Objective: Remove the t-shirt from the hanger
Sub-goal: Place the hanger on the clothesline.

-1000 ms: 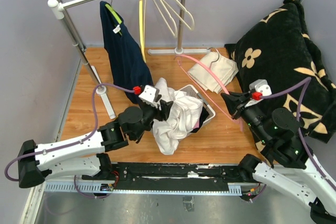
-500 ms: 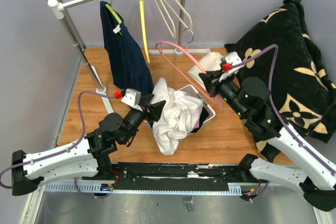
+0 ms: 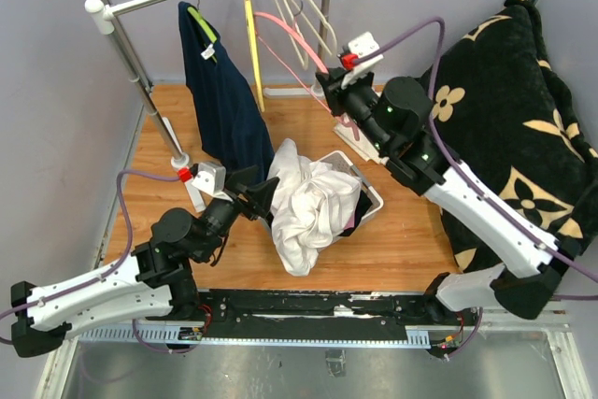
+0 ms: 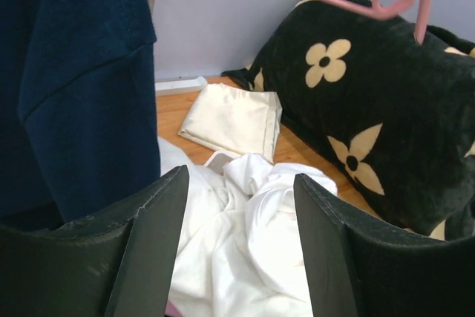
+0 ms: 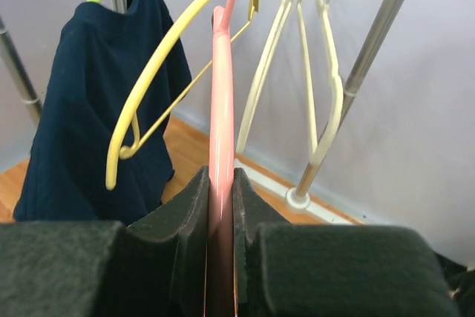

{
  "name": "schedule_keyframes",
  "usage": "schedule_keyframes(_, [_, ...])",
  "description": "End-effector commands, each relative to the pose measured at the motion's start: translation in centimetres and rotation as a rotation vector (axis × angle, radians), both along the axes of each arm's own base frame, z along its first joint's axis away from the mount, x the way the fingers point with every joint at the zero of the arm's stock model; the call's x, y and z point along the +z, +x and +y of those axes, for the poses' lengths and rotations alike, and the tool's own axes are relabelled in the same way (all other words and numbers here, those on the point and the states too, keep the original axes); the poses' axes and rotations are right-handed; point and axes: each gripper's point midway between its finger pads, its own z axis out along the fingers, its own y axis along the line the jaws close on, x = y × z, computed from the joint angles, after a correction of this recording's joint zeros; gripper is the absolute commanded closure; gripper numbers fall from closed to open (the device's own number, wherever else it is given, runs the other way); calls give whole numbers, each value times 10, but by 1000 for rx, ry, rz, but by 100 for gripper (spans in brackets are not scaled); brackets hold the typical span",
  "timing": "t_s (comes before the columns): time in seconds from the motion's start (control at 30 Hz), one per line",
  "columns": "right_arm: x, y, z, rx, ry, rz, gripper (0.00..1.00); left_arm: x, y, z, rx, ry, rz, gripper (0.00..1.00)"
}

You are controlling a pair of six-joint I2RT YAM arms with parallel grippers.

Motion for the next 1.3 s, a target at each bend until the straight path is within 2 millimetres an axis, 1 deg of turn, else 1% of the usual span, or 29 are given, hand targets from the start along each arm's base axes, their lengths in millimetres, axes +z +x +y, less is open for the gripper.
schedule_keyframes(0.0, [42, 20, 8, -53, 29, -124, 99, -12, 0, 14, 43, 29, 26, 36])
schedule_keyframes(0.2, [54, 44, 24, -89, 9, -158, 99, -12, -4, 30, 70, 18, 33, 36])
schedule_keyframes(0.23, [61, 47, 24, -103, 16, -159, 99, -11, -4, 33, 74, 17, 34, 36])
schedule_keyframes(0.3, [60, 52, 24, -123, 8, -148, 99, -13, -4, 36, 81, 21, 39, 36])
schedule_keyframes(0.4, [60, 54, 24, -132, 7, -151, 99, -16, -4, 40, 94, 26, 46, 36])
schedule_keyframes(0.6, [65, 56, 16, -174, 4, -170, 99, -16, -3, 41, 101, 36, 45, 36])
schedule_keyframes(0.7, [65, 59, 14, -187, -1, -175, 99, -14, -3, 39, 100, 37, 42, 36])
schedule_keyframes(0.83, [64, 65, 13, -191, 1, -181, 99, -13, -3, 37, 95, 42, 41, 36])
schedule_keyframes(0.97, [64, 75, 13, -192, 5, -185, 99, -9, -3, 38, 94, 30, 38, 36])
schedule_keyframes(1.07, [63, 83, 15, -188, 6, -185, 99, -3, -5, 41, 93, 13, 30, 34])
schedule_keyframes(1.2, [62, 94, 20, -173, 11, -194, 99, 2, -5, 45, 102, 11, 15, 28])
schedule_keyframes(1.23, [62, 97, 22, -170, 14, -197, 99, 2, -4, 46, 110, 17, 16, 25])
schedule_keyframes(1.27, [62, 99, 23, -171, 18, -202, 99, 2, -3, 47, 118, 26, 19, 19])
